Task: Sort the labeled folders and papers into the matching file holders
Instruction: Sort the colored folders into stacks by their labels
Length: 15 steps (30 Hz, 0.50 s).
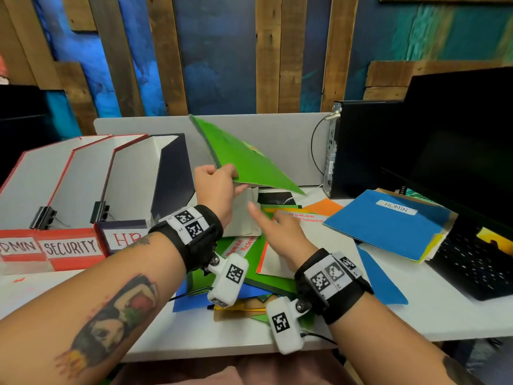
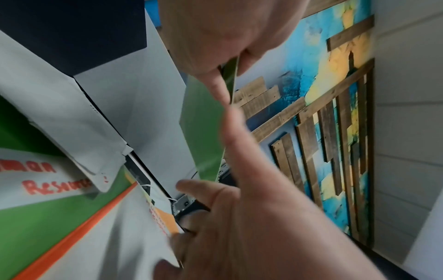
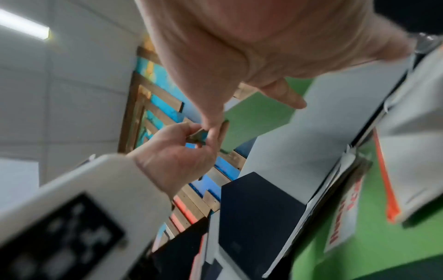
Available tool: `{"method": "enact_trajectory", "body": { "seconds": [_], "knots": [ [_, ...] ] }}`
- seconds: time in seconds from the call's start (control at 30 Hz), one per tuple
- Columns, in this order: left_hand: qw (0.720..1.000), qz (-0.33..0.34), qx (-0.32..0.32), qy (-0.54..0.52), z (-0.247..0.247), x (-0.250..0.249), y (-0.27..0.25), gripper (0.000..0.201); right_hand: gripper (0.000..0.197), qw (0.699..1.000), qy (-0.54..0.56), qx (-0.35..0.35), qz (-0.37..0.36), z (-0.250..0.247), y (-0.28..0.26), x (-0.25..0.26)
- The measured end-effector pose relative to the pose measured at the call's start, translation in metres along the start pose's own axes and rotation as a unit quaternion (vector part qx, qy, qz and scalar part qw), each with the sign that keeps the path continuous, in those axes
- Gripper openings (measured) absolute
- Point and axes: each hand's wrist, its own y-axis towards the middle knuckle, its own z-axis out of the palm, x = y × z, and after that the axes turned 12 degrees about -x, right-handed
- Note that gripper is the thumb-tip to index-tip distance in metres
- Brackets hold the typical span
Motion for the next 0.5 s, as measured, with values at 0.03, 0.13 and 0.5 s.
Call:
{"method": "enact_trajectory", "body": {
  "seconds": [0.03, 0.13, 0.5],
  "knots": [
    [1.000, -0.012, 0.010, -0.006, 0.000, -0.002, -0.001, 0.042, 0.092, 0.991, 0.125, 0.022, 0.043, 0.001, 0.002, 0.002],
    [0.996, -0.067, 0.048, 0.033, -0.005, 0.001, -0.014, 0.053, 0.073, 0.884, 0.431, 0.087, 0.158, -0.002, 0.006, 0.010],
    [0.891, -0.233, 0.236, 0.310, -0.042, 0.038, -0.038, 0.042, 0.035, 0.828, 0.514, -0.076, 0.210, -0.011, 0.053, 0.002]
  ]
}}
